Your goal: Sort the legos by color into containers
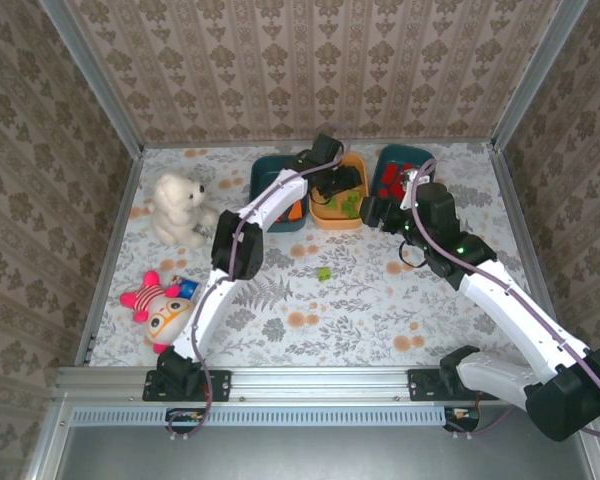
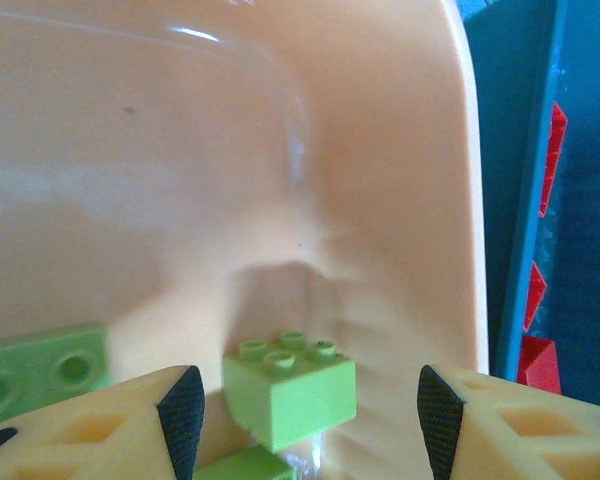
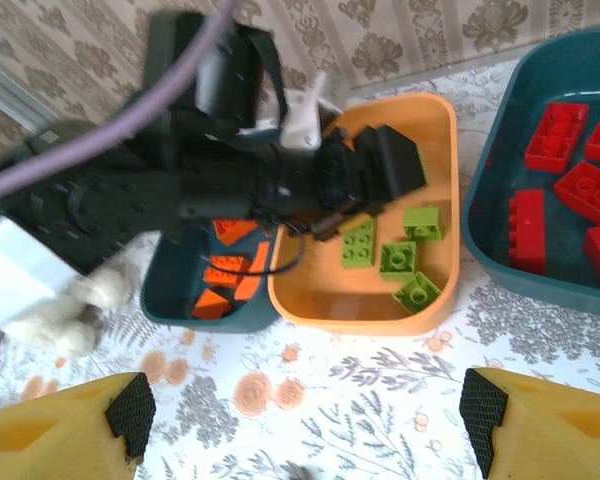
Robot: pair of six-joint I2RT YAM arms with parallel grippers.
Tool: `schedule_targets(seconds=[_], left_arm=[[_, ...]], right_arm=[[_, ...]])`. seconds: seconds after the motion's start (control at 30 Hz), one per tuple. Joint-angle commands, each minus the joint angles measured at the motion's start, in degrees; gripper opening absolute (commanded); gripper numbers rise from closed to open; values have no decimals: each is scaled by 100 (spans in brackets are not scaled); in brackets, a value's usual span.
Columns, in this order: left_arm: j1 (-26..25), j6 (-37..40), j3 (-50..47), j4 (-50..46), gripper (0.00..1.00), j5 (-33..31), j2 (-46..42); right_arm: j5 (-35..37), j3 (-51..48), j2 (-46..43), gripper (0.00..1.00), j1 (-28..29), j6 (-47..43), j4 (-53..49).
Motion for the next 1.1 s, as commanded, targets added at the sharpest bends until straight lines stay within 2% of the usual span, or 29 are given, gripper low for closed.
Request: schedule_targets(seconds=[0.0, 0.13, 0.33, 0.6, 0.73, 0.83, 0.93, 1.07], left_arm=[[211, -108, -733, 43, 62, -103, -1393], [402, -57, -2949, 778, 64, -225, -3087], [461, 591, -5965, 923, 71, -30, -5518], [325, 346, -9158, 919, 75, 5, -8668], [224, -17, -10134, 840, 77, -68, -9937], [215, -233, -10509, 601, 78, -229, -10606], [217, -317, -10646, 400, 79, -355, -11046], [223, -329, -10633, 284, 79, -376, -11191]], right_arm=[[220, 72, 129, 82, 240, -508, -508], [259, -48, 478, 81, 705, -467, -689], [274, -57, 1259, 81, 1380, -190, -397], [-87, 841, 2985, 80, 1556, 45, -1281], [-158, 1125, 3511, 80, 1659, 101, -1406], [-135, 1196, 3719, 80, 1688, 249, -1445], [-62, 1254, 3952, 79, 1696, 346, -1595], [-186, 1317, 4148, 71, 1714, 337, -1499]])
